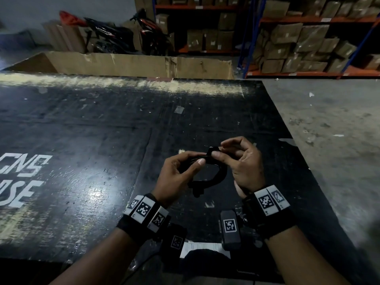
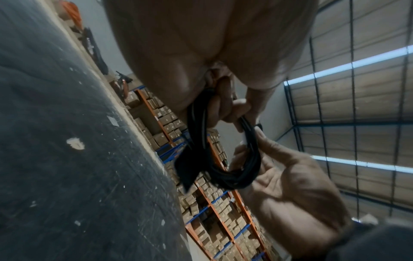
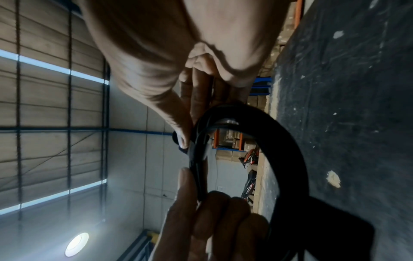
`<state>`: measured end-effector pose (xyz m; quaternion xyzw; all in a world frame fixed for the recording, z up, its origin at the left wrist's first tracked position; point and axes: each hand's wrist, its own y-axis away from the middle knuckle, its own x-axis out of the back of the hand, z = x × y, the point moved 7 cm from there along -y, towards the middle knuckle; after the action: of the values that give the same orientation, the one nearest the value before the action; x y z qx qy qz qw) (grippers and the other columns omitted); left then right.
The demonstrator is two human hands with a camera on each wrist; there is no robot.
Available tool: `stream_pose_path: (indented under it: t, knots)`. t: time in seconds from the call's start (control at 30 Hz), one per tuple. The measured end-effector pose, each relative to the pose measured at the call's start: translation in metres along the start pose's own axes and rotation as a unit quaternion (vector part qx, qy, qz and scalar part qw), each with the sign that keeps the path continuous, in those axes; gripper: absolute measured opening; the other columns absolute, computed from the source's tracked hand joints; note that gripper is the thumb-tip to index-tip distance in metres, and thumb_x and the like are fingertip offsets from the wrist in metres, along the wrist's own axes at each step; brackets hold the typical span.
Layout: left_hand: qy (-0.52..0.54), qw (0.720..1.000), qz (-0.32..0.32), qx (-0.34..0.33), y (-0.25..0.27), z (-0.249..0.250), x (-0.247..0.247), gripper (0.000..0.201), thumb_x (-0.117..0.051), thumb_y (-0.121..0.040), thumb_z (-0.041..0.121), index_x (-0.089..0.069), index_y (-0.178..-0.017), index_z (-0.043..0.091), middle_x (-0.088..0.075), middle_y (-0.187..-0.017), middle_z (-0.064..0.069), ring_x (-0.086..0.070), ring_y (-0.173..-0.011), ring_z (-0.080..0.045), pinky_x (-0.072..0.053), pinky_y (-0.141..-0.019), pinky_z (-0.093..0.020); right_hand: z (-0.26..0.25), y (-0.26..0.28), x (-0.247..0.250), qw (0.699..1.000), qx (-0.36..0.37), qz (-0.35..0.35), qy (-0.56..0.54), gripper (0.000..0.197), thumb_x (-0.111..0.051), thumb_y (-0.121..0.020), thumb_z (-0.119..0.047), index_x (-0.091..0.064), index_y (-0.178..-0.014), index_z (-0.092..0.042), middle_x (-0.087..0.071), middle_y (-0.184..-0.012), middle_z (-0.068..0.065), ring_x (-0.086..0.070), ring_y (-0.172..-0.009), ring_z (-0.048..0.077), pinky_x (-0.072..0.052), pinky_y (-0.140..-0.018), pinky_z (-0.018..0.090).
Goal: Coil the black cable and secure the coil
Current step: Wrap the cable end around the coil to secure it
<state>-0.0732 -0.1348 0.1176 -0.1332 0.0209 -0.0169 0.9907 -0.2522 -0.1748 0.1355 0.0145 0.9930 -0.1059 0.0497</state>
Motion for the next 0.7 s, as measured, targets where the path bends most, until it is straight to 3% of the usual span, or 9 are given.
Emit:
stream_pose_path:
  t: [0.1, 0.17, 0.23, 0.33, 0.43, 0.53, 0.6, 0.7]
  knots:
    - [-0.012, 1.000, 0.007, -0.007, 0.000, 0.000, 0.003, 0.017, -0.064, -0.097, 0.001, -0.073, -0.111, -0.004, -0.077, -0.099, -0.008, -0.070, -0.078, 0.001, -0.051, -0.068, -0.011, 0.000, 0.001, -0.004, 0.997, -0.018, -0.066, 0.048, 0.025, -0.084, -0.077, -0.003, -0.076, -0.099, -0.010, -0.079, -0.089, 0.006, -0.077, -0.083, 0.013, -0.061, -0.078, 0.029]
    - [-0.018, 1.000, 0.004, -0.011, 0.003, 0.001, 0.004, 0.017, -0.065, -0.097, 0.002, -0.074, -0.111, -0.002, -0.078, -0.102, -0.011, -0.073, -0.084, -0.004, -0.052, -0.072, -0.015, -0.005, 0.003, -0.005, 0.990, 0.017, -0.099, 0.100, 0.014, -0.084, -0.077, -0.008, -0.080, -0.090, -0.011, -0.080, -0.088, 0.006, -0.077, -0.083, 0.019, -0.062, -0.078, 0.034]
    - [-0.021, 1.000, -0.004, -0.017, 0.005, 0.001, 0.003, 0.018, -0.066, -0.096, 0.003, -0.074, -0.112, 0.000, -0.078, -0.100, -0.008, -0.070, -0.078, 0.000, -0.051, -0.070, -0.013, -0.004, 0.005, -0.001, 0.991, 0.029, -0.088, 0.094, 0.010, -0.084, -0.077, -0.006, -0.080, -0.081, -0.014, -0.080, -0.083, 0.007, -0.077, -0.079, 0.022, -0.062, -0.077, 0.039]
    - [-0.016, 1.000, 0.007, -0.013, 0.004, 0.000, 0.007, 0.019, -0.068, -0.095, 0.005, -0.075, -0.113, 0.004, -0.076, -0.086, 0.008, -0.064, -0.069, -0.001, -0.049, -0.064, -0.015, 0.007, 0.006, 0.009, 0.999, 0.004, -0.033, 0.034, 0.015, -0.082, -0.077, 0.000, -0.078, -0.075, -0.014, -0.078, -0.080, 0.009, -0.073, -0.076, 0.021, -0.059, -0.076, 0.038]
    - [-0.015, 1.000, 0.011, 0.009, 0.001, -0.003, 0.010, 0.018, -0.069, -0.094, 0.009, -0.078, -0.110, 0.011, -0.073, -0.079, 0.006, -0.061, -0.063, -0.006, -0.049, -0.058, -0.020, 0.019, 0.012, 0.014, 0.999, -0.034, -0.018, 0.009, 0.010, -0.081, -0.079, 0.000, -0.077, -0.077, -0.009, -0.076, -0.083, 0.014, -0.072, -0.079, 0.025, -0.058, -0.080, 0.041]
    - [-0.027, 0.999, 0.000, 0.033, -0.001, -0.008, 0.008, 0.018, -0.070, -0.094, 0.014, -0.079, -0.109, 0.013, -0.071, -0.078, 0.001, -0.060, -0.059, -0.011, -0.048, -0.055, -0.025, 0.015, 0.013, 0.015, 0.995, -0.013, -0.067, 0.079, 0.009, -0.082, -0.080, -0.005, -0.080, -0.085, -0.012, -0.080, -0.087, 0.008, -0.076, -0.084, 0.023, -0.061, -0.081, 0.040]
    - [-0.013, 0.998, -0.021, 0.050, -0.002, -0.011, 0.005, 0.023, -0.072, -0.091, 0.017, -0.077, -0.113, 0.012, -0.075, -0.088, -0.004, -0.068, -0.072, -0.014, -0.056, -0.064, -0.028, 0.013, 0.010, 0.019, 0.991, -0.004, -0.071, 0.114, 0.011, -0.082, -0.079, -0.004, -0.081, -0.084, -0.013, -0.081, -0.086, 0.005, -0.078, -0.084, 0.023, -0.062, -0.080, 0.038]
    - [0.015, 0.990, -0.063, 0.122, -0.002, -0.030, 0.005, 0.043, -0.081, -0.082, 0.018, -0.069, -0.123, 0.015, -0.076, -0.112, -0.013, -0.074, -0.099, -0.022, -0.062, -0.086, -0.037, 0.022, 0.005, 0.035, 0.996, -0.029, -0.011, 0.086, 0.014, -0.080, -0.079, 0.001, -0.080, -0.080, -0.013, -0.080, -0.085, 0.009, -0.076, -0.080, 0.021, -0.062, -0.077, 0.033]
